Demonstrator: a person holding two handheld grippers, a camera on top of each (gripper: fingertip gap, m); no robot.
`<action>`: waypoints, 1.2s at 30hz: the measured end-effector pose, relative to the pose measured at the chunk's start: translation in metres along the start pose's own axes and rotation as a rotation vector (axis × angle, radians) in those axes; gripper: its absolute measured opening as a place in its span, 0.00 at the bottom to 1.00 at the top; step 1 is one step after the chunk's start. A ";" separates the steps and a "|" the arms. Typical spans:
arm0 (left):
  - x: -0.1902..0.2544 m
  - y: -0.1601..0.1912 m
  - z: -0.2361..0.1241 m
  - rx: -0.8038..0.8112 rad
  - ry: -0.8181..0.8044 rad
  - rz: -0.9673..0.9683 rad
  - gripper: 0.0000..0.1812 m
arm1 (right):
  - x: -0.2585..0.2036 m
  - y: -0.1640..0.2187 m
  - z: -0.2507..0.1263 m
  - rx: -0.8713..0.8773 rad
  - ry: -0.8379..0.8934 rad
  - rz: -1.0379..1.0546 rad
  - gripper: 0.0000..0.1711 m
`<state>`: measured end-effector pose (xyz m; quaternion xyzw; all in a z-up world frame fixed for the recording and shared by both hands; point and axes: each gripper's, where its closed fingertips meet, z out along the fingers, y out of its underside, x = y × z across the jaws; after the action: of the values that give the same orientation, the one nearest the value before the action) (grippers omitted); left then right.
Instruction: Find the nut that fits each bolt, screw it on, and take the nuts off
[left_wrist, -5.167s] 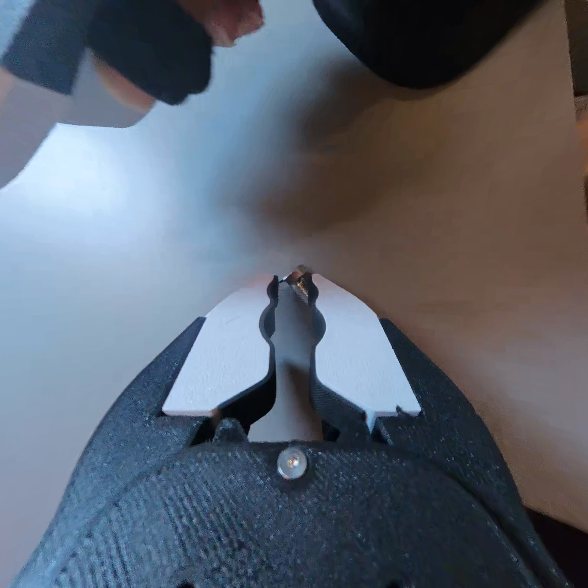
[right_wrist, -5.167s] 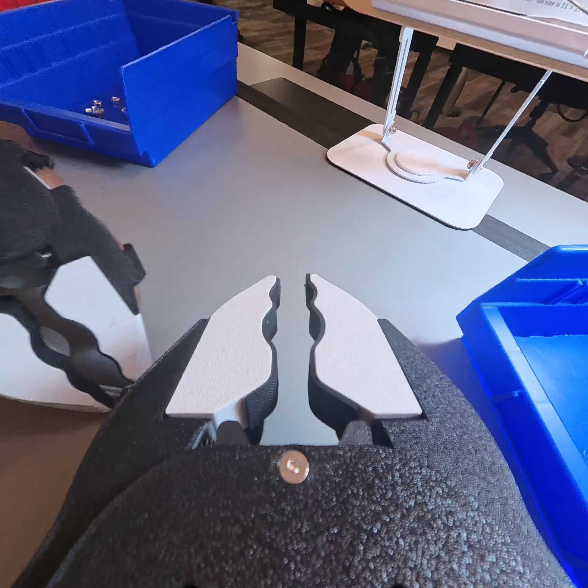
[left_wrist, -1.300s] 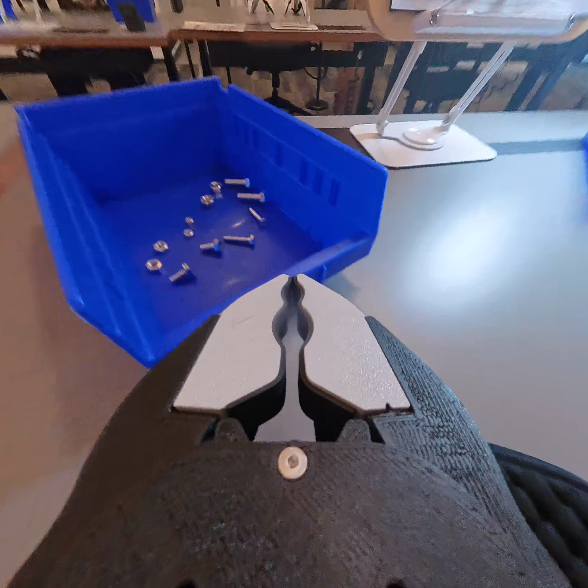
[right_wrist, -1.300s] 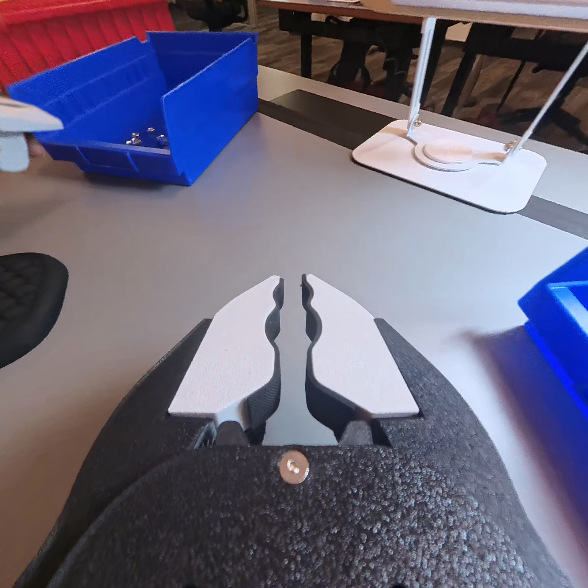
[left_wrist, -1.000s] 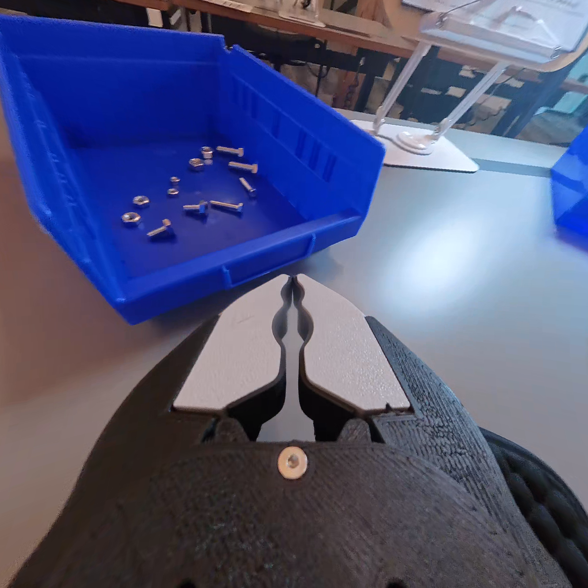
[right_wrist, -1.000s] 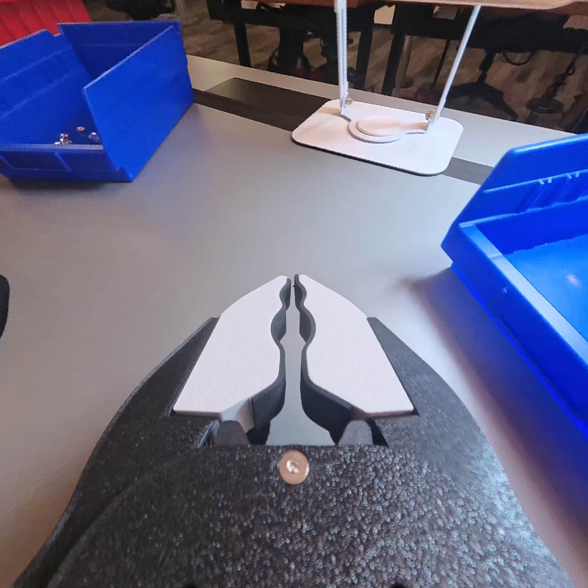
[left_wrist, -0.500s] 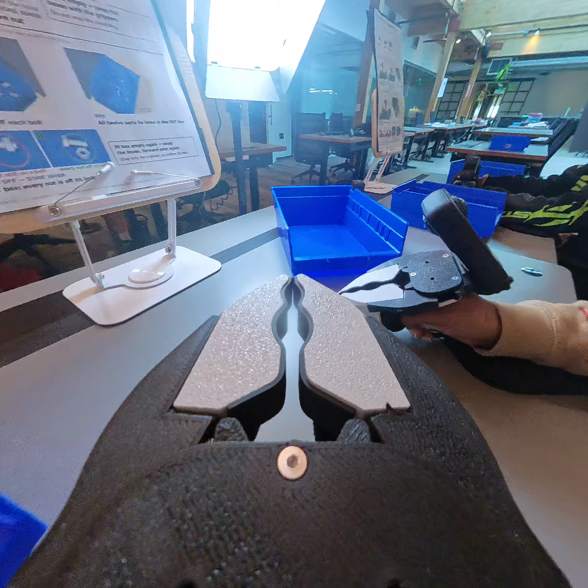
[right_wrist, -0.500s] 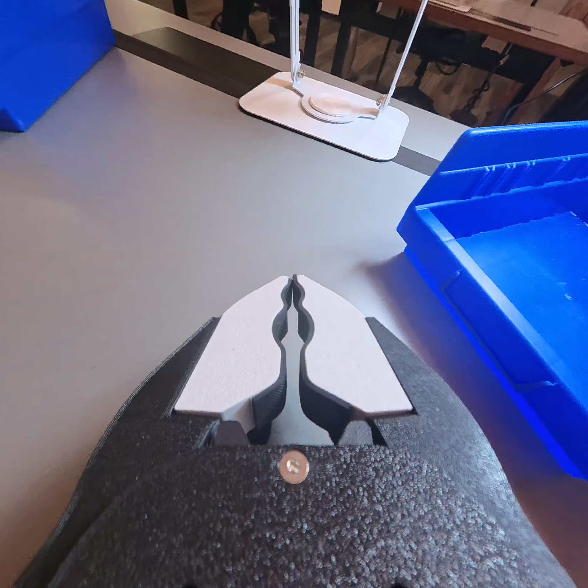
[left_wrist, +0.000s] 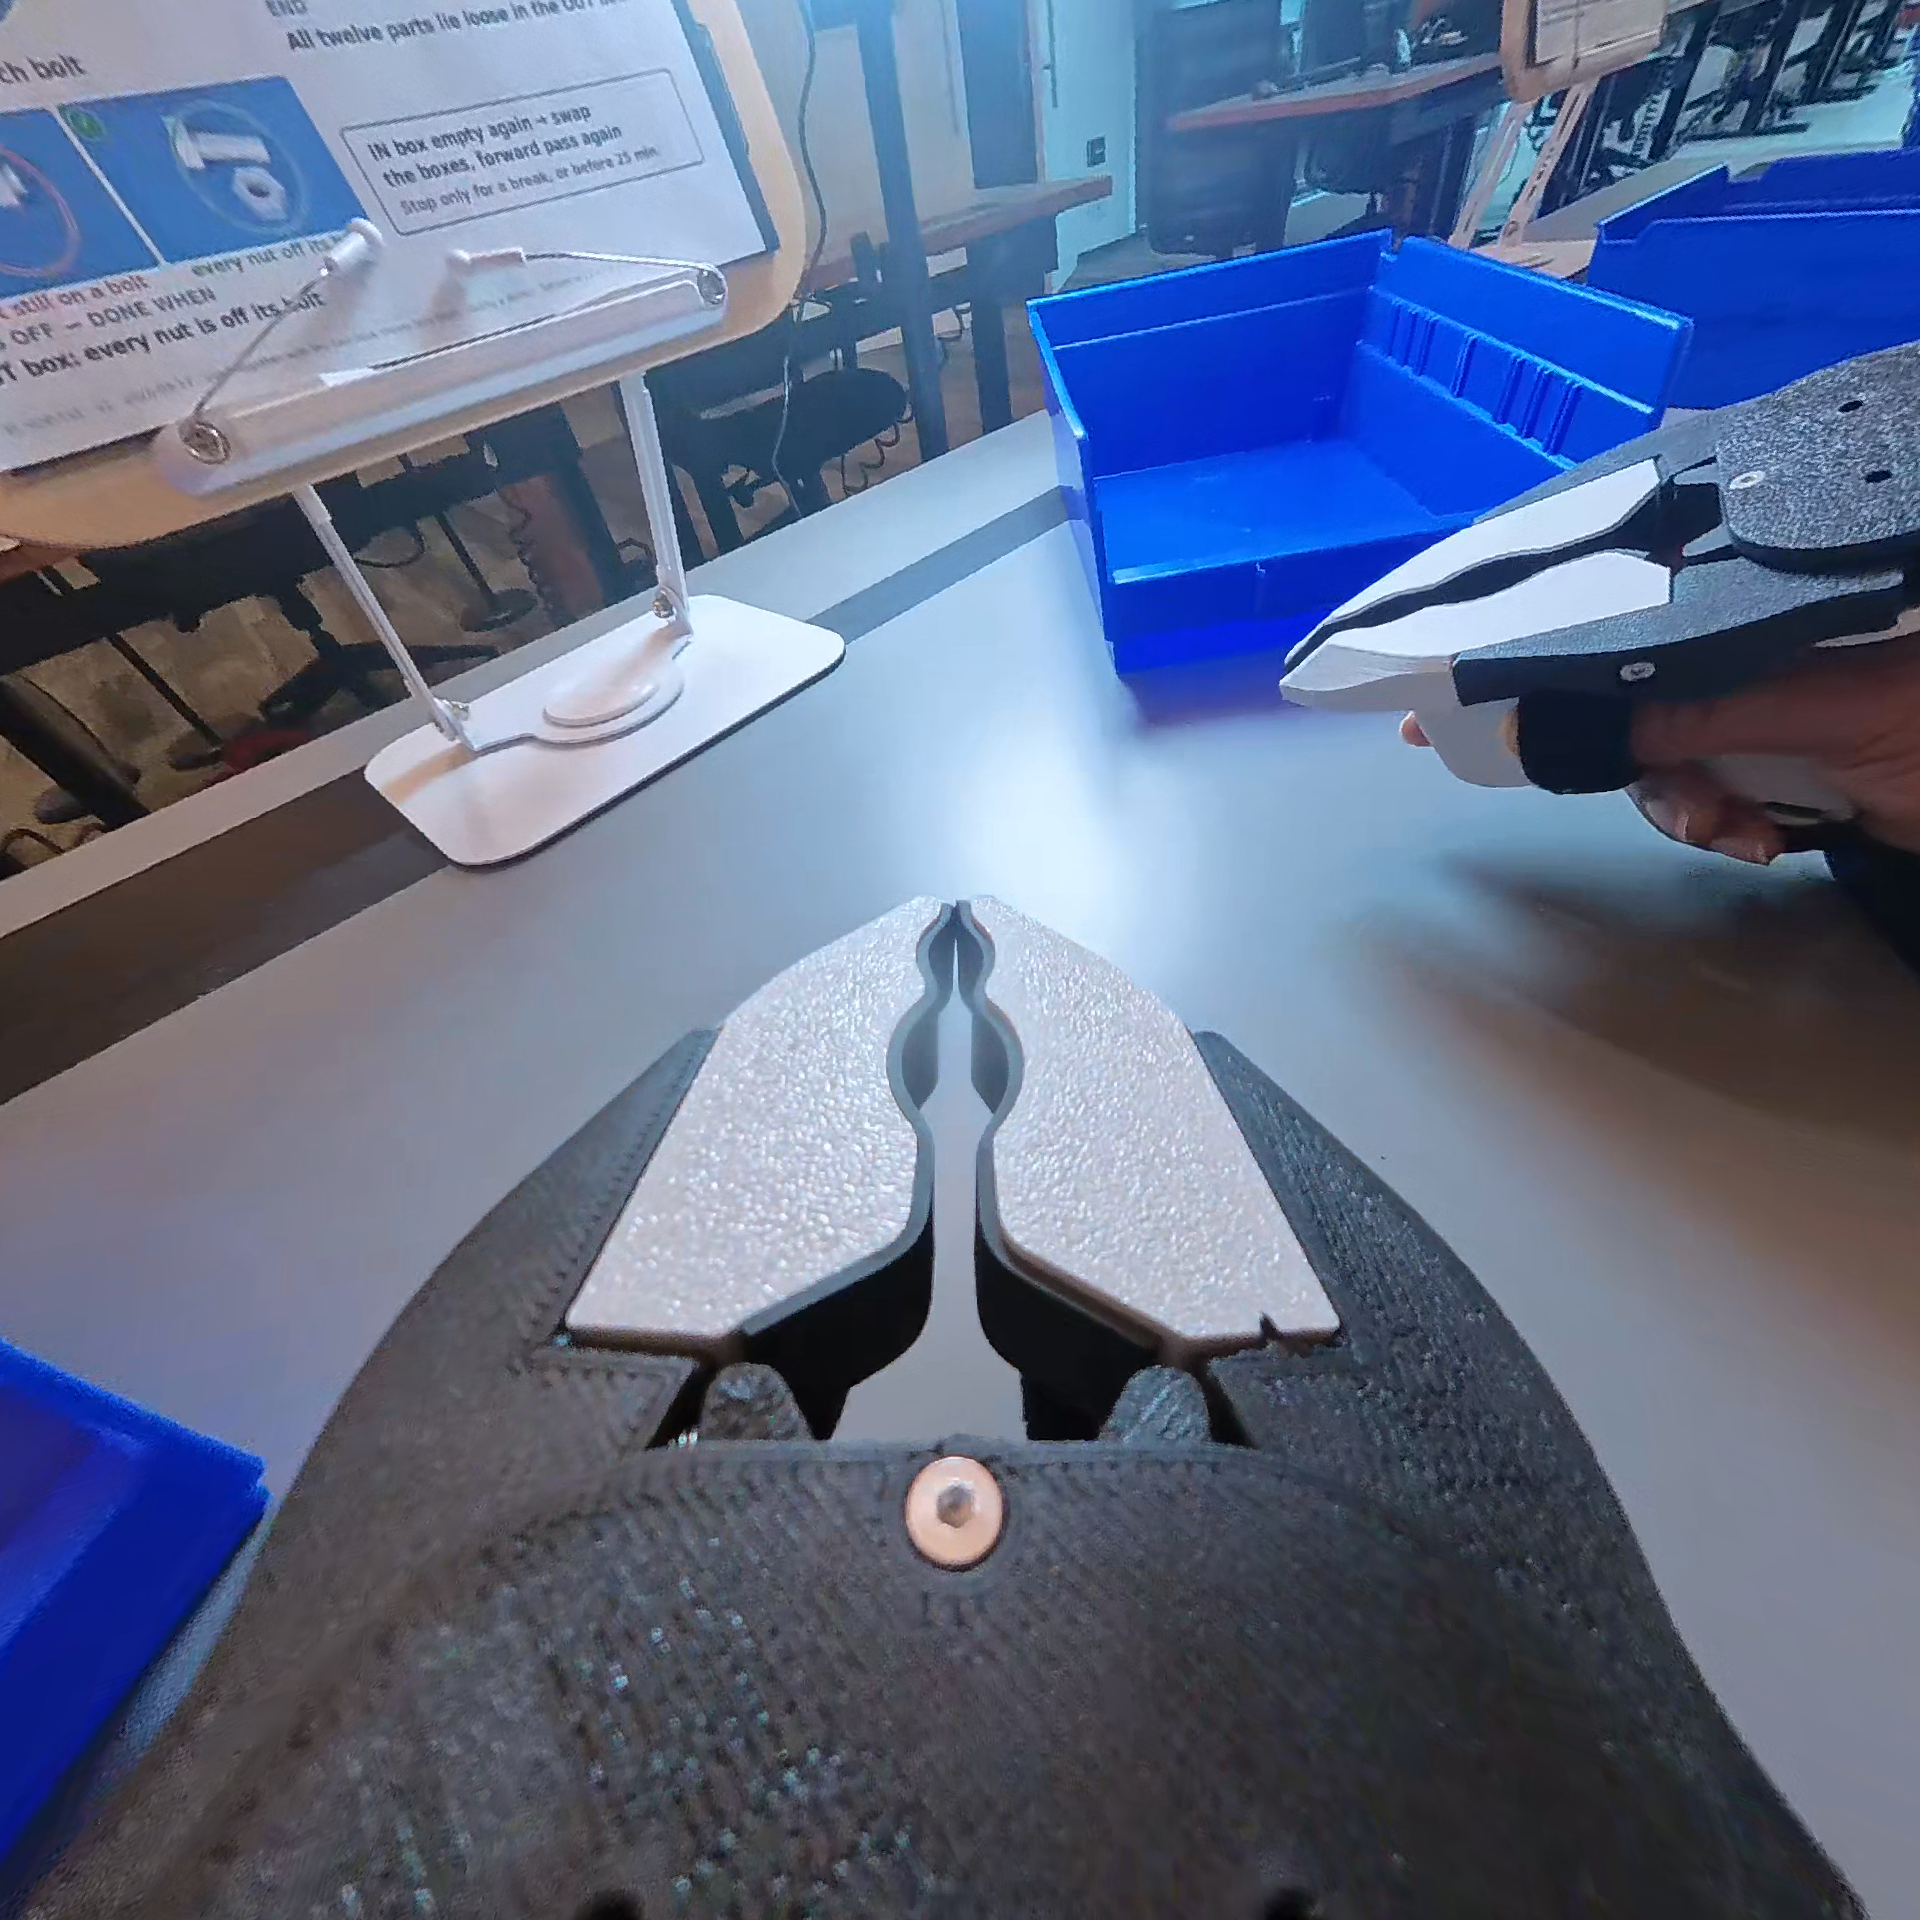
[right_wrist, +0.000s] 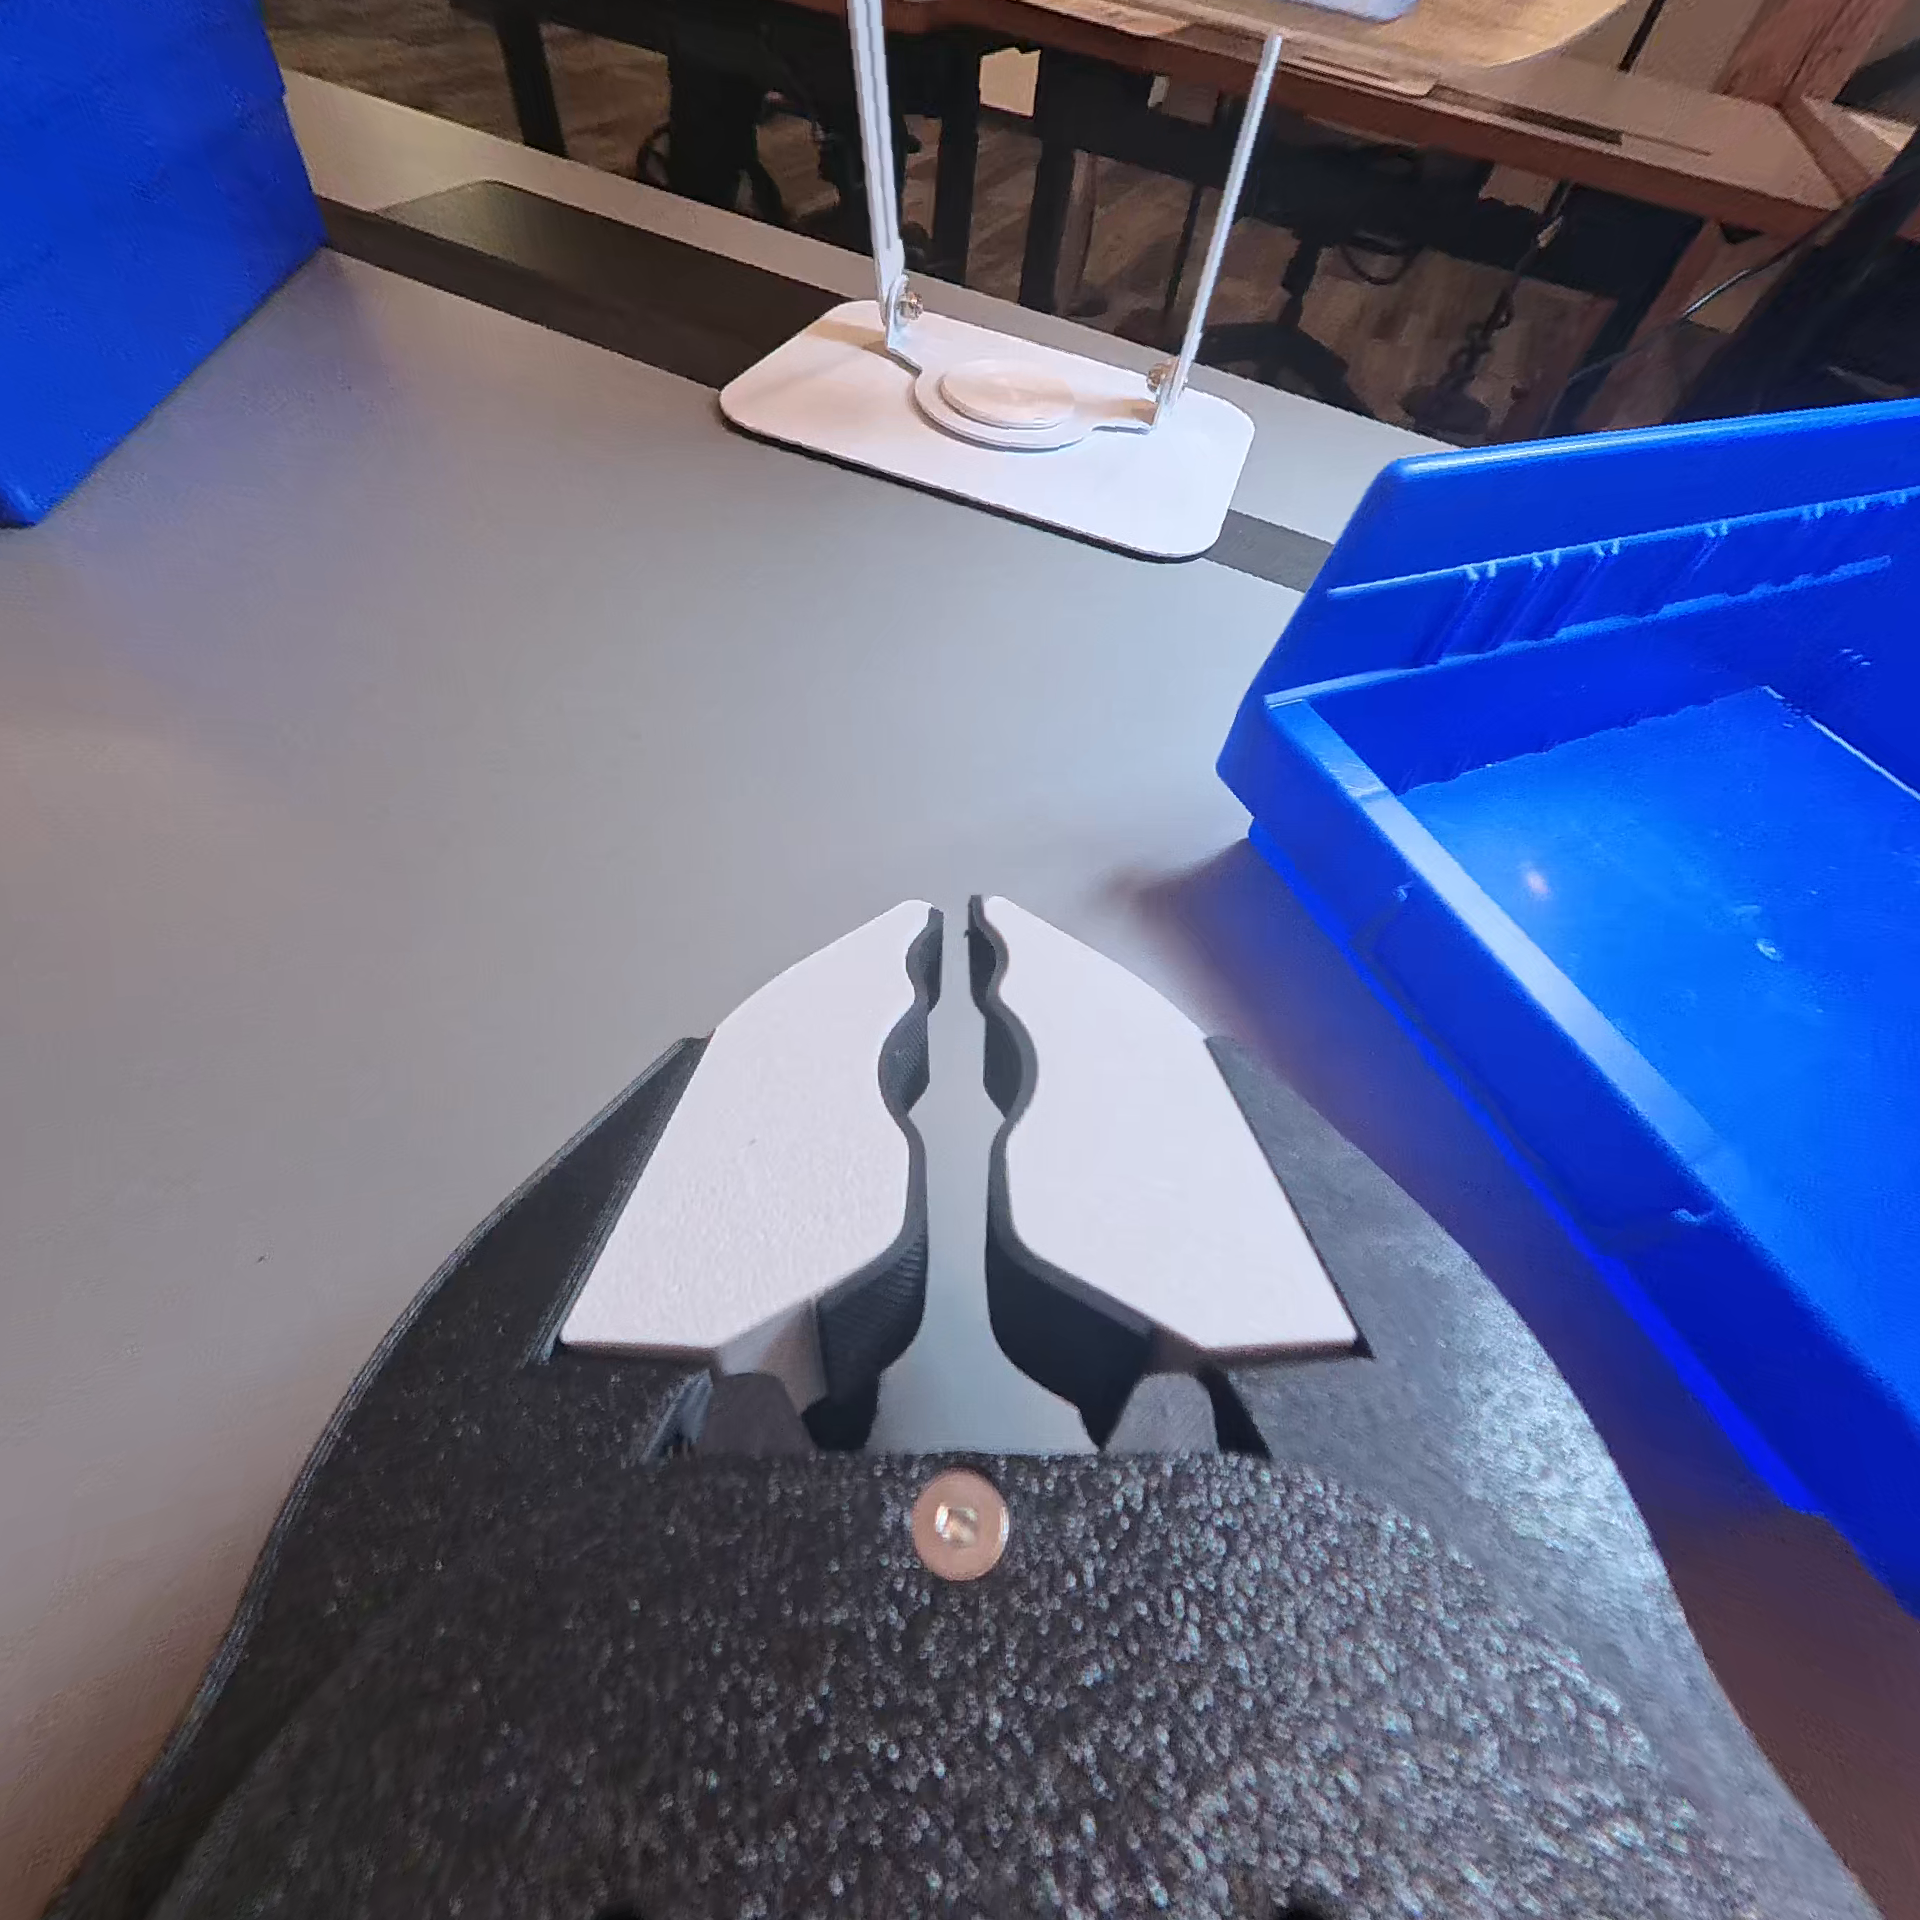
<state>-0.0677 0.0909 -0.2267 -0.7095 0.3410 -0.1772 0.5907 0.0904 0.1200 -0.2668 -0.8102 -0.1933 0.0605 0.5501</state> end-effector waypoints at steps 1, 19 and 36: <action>-0.001 0.002 0.001 -0.005 -0.002 -0.012 0.01 | 0.002 0.000 0.000 0.001 0.002 0.004 0.03; -0.010 0.007 0.000 -0.003 0.022 -0.019 0.00 | -0.002 -0.001 -0.002 0.017 -0.026 0.009 0.14; -0.019 0.012 -0.001 -0.045 -0.025 -0.088 0.00 | -0.013 -0.024 -0.017 0.179 -0.067 -0.067 0.00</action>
<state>-0.0851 0.1031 -0.2353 -0.7391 0.3061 -0.1866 0.5703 0.0778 0.1079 -0.2400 -0.7484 -0.2321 0.0861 0.6154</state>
